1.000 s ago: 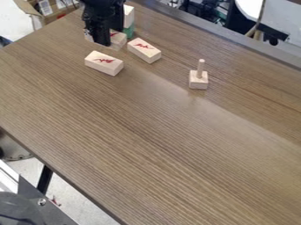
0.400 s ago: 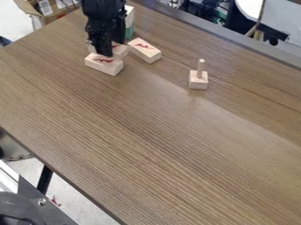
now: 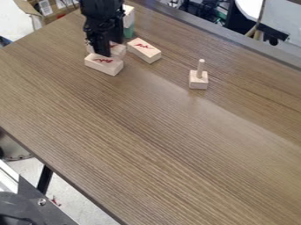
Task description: Put the rectangle block on the top of the other rectangle
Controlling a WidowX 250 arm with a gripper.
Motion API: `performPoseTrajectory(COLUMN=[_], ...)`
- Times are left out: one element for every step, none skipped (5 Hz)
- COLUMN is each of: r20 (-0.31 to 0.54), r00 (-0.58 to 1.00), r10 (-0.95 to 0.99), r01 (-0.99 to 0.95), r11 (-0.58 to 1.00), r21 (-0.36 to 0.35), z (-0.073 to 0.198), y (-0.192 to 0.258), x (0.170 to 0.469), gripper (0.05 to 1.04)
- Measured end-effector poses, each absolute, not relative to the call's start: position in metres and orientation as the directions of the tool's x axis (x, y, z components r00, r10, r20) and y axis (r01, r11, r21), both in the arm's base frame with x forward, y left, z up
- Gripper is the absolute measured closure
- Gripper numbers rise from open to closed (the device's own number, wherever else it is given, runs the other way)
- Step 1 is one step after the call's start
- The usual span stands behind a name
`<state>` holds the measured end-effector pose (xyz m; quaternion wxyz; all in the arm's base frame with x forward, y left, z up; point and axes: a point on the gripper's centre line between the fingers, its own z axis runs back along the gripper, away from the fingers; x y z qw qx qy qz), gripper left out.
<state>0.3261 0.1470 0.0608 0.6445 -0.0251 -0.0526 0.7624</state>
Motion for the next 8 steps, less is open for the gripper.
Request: performPoseTrajectory(r20=[0.027,0.023,0.012,0.011,0.011,0.014,0.040,0.074], r00=[-0.166,-0.171,-0.172,-0.171,-0.168,-0.175,-0.158,-0.110], r10=[0.986,0.985,0.985,0.985,0.986,0.985,0.987,0.991], r01=[-0.982,-0.981,-0.982,-0.983,-0.983,-0.982,-0.982,-0.982], r11=[-0.163,-0.168,-0.171,-0.169,-0.166,-0.173,-0.153,-0.096], r21=[-0.101,-0.094,-0.081,-0.076,-0.075,-0.072,-0.110,-0.165], z=[0.056,0.054,0.053,0.054,0.054,0.054,0.068,0.090], y=[0.148,0.149,0.150,0.150,0.150,0.150,0.148,0.142], x=[0.325,0.324,0.325,0.324,0.324,0.323,0.328,0.344], gripper=[0.549,0.549,0.498,0.195,0.077,0.084,0.084,0.084])
